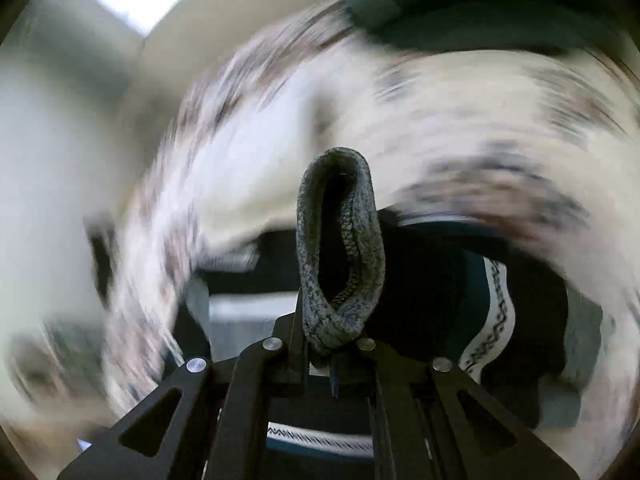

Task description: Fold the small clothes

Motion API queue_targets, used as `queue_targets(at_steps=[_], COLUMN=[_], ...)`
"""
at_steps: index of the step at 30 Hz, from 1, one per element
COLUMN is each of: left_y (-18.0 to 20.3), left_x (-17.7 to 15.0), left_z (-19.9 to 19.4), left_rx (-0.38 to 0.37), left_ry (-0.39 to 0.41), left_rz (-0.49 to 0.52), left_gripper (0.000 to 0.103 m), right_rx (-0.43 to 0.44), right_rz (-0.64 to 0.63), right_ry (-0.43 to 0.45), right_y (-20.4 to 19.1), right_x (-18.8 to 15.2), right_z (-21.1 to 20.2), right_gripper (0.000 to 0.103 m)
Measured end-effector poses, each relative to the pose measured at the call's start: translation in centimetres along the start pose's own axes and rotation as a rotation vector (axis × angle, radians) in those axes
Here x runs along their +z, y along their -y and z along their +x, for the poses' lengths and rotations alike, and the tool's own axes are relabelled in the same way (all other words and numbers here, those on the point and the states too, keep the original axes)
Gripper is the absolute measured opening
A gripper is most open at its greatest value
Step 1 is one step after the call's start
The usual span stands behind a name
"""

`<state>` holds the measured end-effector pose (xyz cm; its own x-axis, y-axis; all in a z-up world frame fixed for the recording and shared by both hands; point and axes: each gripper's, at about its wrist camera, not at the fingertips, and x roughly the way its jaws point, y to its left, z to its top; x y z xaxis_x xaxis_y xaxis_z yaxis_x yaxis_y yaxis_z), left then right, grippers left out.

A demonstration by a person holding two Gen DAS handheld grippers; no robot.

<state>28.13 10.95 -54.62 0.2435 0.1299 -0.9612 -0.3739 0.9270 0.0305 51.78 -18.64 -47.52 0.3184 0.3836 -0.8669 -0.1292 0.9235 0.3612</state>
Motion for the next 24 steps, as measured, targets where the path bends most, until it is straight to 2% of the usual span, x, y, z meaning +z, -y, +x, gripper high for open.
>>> queue_targets(at_steps=[2, 5, 8, 11, 13, 15, 17, 19, 22, 24], left_y=[-2.9, -6.9, -10.9, -14.0, -16.2, -18.5, -20.7, -23.1, -26.2, -27.4], left_x=[0.8, 0.7, 0.9, 1.1, 1.0, 0.4, -0.6, -2.2, -4.9, -6.0], left_z=[0.2, 0.3, 0.3, 0.2, 0.1, -0.2, -0.5, -0.3, 1.1, 2.6], left_rx=[0.018, 0.033, 0.028, 0.024, 0.009, -0.012, -0.04, -0.075, -0.107, -0.157], left_ry=[-0.003, -0.011, -0.023, -0.029, -0.04, -0.055, -0.076, -0.113, -0.185, -0.225], left_rz=[-0.008, -0.04, -0.082, -0.117, -0.137, -0.162, -0.194, -0.246, -0.345, -0.411], left_gripper=[0.103, 0.103, 0.103, 0.103, 0.103, 0.103, 0.103, 0.103, 0.103, 0.103], right_rx=[-0.035, -0.06, -0.06, -0.129, -0.118, -0.035, 0.054, 0.089, 0.084, 0.054], right_rz=[-0.122, -0.232, -0.277, -0.337, -0.293, -0.171, -0.03, 0.073, 0.189, 0.234], right_ry=[-0.091, -0.173, -0.222, -0.251, -0.267, -0.309, -0.309, -0.291, -0.284, -0.283], right_y=[-6.0, -13.0, -17.4, -19.8, -19.2, -17.6, -15.0, -12.9, -9.5, -7.8], right_x=[-0.8, -3.2, -5.6, -6.5, -6.4, -6.2, -6.2, -7.0, -9.5, -11.1], right_z=[6.1, 12.3, 15.7, 17.9, 17.9, 16.6, 13.6, 10.8, 6.9, 5.3], right_gripper=[0.007, 0.007, 0.007, 0.007, 0.009, 0.014, 0.041, 0.059, 0.061, 0.061])
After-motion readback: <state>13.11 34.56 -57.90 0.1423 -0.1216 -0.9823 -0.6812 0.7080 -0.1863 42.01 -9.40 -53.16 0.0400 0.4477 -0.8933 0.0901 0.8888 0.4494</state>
